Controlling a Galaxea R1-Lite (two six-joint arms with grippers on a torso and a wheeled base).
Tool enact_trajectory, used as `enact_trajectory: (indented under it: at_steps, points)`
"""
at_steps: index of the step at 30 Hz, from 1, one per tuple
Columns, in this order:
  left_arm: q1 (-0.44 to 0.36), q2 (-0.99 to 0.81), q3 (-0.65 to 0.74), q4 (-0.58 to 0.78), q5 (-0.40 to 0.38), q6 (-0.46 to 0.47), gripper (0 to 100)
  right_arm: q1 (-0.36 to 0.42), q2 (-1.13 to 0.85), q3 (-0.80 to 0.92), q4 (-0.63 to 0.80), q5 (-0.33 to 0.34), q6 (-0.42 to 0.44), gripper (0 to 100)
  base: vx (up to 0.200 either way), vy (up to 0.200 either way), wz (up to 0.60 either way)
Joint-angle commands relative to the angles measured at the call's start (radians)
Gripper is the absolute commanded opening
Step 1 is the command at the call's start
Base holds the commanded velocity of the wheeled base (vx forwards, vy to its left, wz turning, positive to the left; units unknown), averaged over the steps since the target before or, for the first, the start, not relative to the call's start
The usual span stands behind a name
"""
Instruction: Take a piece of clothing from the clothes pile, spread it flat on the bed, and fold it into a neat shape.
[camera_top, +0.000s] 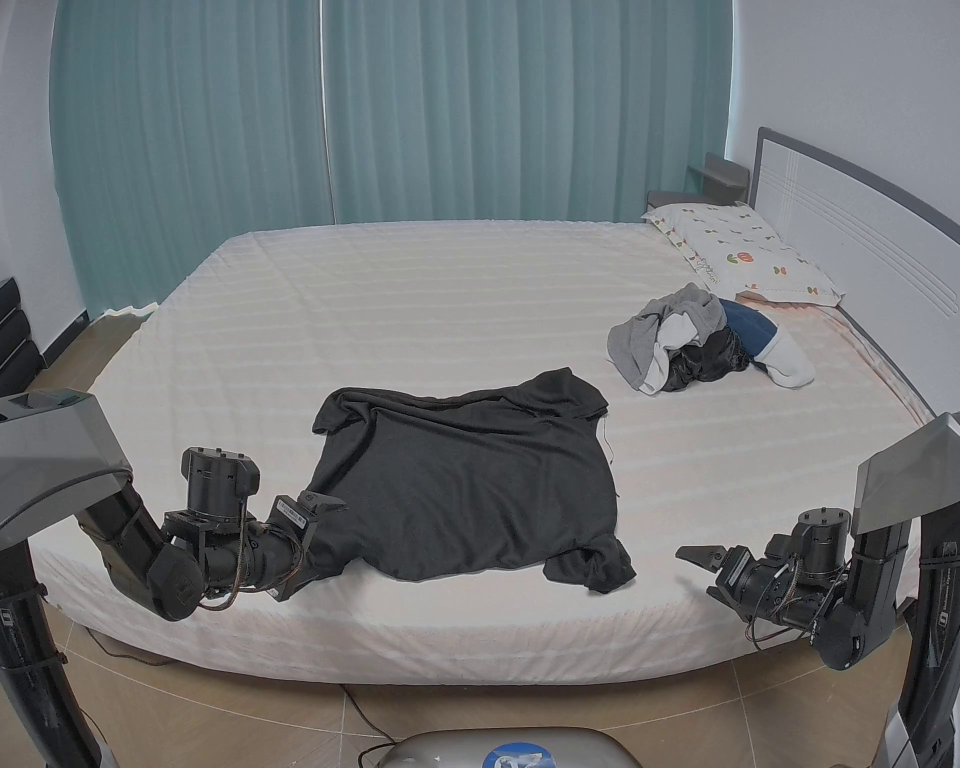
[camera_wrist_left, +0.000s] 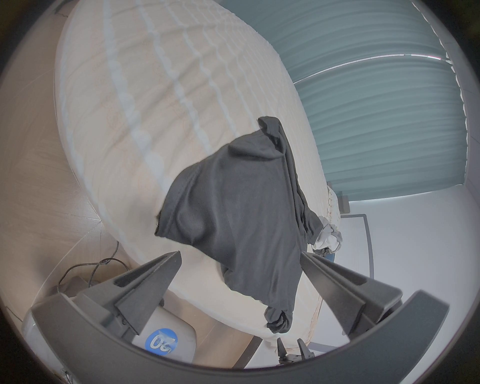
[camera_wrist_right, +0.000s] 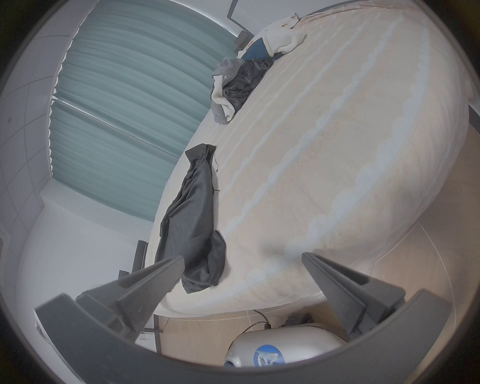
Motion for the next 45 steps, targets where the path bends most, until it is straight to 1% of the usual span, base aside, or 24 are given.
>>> enact_trajectory:
  at_steps: [1, 4, 7, 18, 21, 28, 33, 40, 45]
  points:
    - [0.002, 0.002, 0.001, -0.001, -0.003, 0.000, 100, 0.008, -0.010, 0.005, -0.012, 0.000, 0.000, 100, 0.200, -0.200, 0.00]
    - [0.002, 0.006, -0.001, -0.001, 0.000, 0.000, 100, 0.013, -0.010, 0.006, -0.012, 0.000, -0.001, 100, 0.200, -0.200, 0.00]
    - [0.003, 0.006, -0.001, -0.001, 0.002, -0.001, 100, 0.013, -0.010, 0.008, -0.012, 0.000, -0.001, 100, 0.200, 0.000, 0.00]
    - [0.003, 0.013, -0.021, 0.002, 0.011, -0.006, 100, 0.014, -0.007, 0.011, -0.012, 0.000, -0.001, 100, 0.000, 0.000, 0.00]
    - [0.003, 0.019, -0.033, 0.004, 0.034, -0.006, 100, 0.014, -0.007, 0.011, -0.012, 0.000, -0.001, 100, 0.000, 0.000, 0.00]
    - [0.003, 0.016, -0.025, 0.004, 0.034, -0.009, 100, 0.017, -0.007, 0.011, -0.012, 0.000, -0.003, 100, 0.000, 0.000, 0.00]
    - [0.008, 0.010, -0.018, 0.004, 0.035, -0.040, 100, 0.020, -0.003, 0.014, -0.012, 0.000, -0.003, 100, 0.000, 0.200, 0.00]
    - [0.017, 0.009, -0.019, 0.005, 0.035, -0.040, 100, 0.025, 0.000, 0.014, -0.012, 0.000, -0.003, 100, 0.000, 0.200, 0.00]
    - [0.015, 0.009, -0.016, 0.008, 0.037, -0.032, 100, 0.026, 0.000, 0.014, -0.012, 0.000, -0.003, 100, 0.000, 0.000, 0.00]
